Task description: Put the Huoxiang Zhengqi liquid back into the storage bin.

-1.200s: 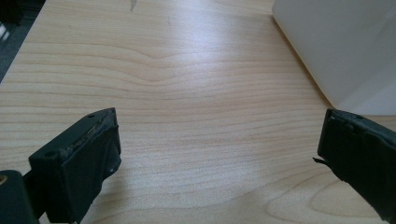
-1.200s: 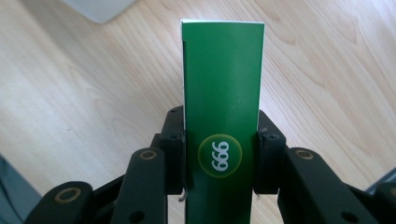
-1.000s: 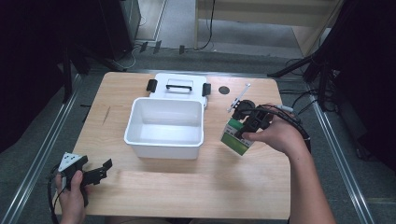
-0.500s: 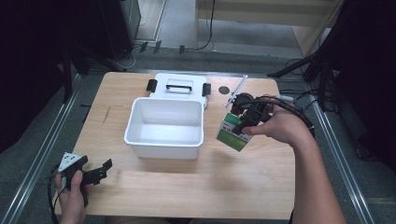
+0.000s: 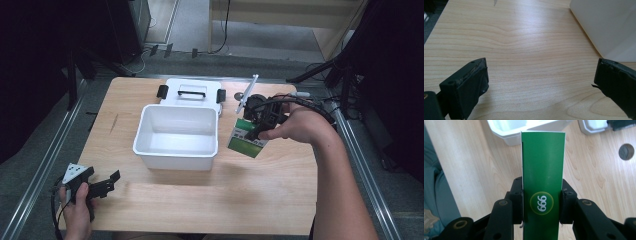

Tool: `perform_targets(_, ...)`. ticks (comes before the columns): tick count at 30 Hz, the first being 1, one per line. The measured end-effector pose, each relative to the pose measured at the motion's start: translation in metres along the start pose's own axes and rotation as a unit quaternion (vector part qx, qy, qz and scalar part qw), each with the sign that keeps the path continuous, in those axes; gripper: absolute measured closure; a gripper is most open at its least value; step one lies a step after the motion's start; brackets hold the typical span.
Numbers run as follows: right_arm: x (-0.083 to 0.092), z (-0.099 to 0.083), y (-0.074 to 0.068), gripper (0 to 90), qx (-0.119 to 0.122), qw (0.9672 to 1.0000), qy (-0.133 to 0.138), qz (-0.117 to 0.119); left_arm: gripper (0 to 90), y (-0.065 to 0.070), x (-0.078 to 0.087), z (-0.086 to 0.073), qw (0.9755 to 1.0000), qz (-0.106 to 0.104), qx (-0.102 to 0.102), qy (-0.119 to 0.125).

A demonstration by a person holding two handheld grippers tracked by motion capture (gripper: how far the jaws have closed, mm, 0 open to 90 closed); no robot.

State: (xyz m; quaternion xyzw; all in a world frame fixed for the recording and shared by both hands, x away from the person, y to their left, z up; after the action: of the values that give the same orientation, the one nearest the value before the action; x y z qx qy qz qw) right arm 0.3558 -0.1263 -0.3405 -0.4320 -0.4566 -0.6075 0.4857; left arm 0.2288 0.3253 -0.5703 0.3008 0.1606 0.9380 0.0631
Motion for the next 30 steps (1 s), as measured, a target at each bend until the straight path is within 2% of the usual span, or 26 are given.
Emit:
perform_targets(5,0.009,0.007,0.002,64.9,0.012,0.9999,-0.008,0.001,0.3,0.0,0.0,0.0,1.0,0.0,0.0,0.0)
perform_targets(13,0.027,0.019,0.007,64.9,0.015,0.9999,0.004,-0.002,0.3,0.0,0.0,0.0,1.0,-0.001,0.0,-0.002)
perform_targets(21,0.036,0.03,0.01,64.9,0.02,0.9998,0.009,0.0,0.3,0.0,0.0,0.0,1.0,-0.001,0.001,-0.002)
perform_targets(30,0.042,0.053,0.01,64.9,0.028,0.9996,0.01,-0.002,0.3,0.0,0.0,0.0,1.0,-0.001,0.002,-0.001)
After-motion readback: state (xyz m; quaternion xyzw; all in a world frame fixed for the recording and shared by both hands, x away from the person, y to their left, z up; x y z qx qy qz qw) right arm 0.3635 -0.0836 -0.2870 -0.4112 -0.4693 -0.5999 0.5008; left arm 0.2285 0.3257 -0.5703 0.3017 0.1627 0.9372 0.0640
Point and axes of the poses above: each handheld gripper's, and its own axes: x roughly backward along the jaws, z roughly out of its top, y roughly to its right, the point moved 3 cm from there along -x, roughly forward along the jaws, and after that the axes turned 9 degrees about x, right-handed, at the moved point
